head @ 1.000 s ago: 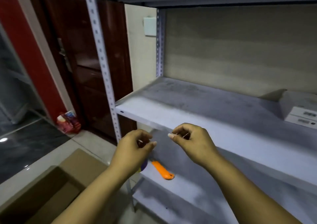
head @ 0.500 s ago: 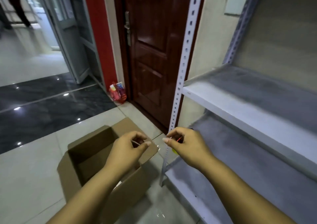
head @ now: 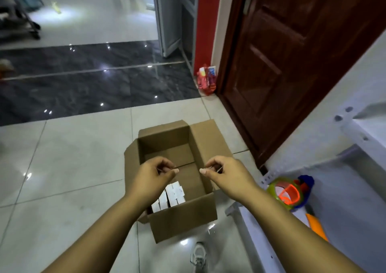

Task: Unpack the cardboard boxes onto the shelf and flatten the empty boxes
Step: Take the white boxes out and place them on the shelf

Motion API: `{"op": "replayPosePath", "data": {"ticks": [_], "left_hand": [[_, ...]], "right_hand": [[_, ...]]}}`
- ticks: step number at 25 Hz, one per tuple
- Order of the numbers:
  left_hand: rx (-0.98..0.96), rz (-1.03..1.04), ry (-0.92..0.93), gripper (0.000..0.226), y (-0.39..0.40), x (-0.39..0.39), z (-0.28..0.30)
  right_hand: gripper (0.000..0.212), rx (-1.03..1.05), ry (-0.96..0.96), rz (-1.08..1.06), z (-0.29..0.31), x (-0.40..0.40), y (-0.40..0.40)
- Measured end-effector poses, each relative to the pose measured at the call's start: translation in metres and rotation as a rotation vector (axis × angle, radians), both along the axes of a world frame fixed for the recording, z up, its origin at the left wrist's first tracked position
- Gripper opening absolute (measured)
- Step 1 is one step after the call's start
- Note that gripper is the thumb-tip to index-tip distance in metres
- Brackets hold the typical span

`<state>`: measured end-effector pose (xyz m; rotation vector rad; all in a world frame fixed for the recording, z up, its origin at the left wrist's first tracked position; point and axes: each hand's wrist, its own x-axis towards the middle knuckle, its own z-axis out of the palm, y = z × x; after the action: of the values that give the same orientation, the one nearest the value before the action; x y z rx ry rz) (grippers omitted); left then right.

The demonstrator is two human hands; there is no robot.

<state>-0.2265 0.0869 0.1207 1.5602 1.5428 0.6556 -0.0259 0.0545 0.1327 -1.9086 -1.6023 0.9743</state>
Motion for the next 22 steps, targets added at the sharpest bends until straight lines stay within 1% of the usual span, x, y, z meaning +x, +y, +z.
{"op": "replayPosePath", "data": {"ticks": [8,11,13,16,19,22], "left_hand": [[-0.157,0.205,0.126,0.004,0.036,-0.019,-0.05],[-0.225,0.241,0.145,0.003,0.039,-0.024,-0.072],[-0.272,0.249,0.174,0.004,0.04,-0.029,-0.089],[-0.333,0.235,0.222,0.006,0.042,-0.036,-0.114],[-0.39,0.223,0.225,0.01,0.046,-0.042,-0.139],[-0.438,0.176,0.216,0.01,0.056,-0.042,-0.168]], "right_hand": [[0.014,-0.232,-0.007,0.224,-0.065,-0.012,0.082],[0.02,-0.278,-0.017,0.283,-0.093,-0.018,0.095],[0.025,-0.319,-0.035,0.321,-0.113,-0.022,0.102],[0.031,-0.436,-0.077,0.362,-0.144,-0.026,0.108],[0.031,-0.542,-0.098,0.368,-0.168,-0.03,0.11],[0.027,-0.614,-0.12,0.347,-0.194,-0.032,0.114]]}}
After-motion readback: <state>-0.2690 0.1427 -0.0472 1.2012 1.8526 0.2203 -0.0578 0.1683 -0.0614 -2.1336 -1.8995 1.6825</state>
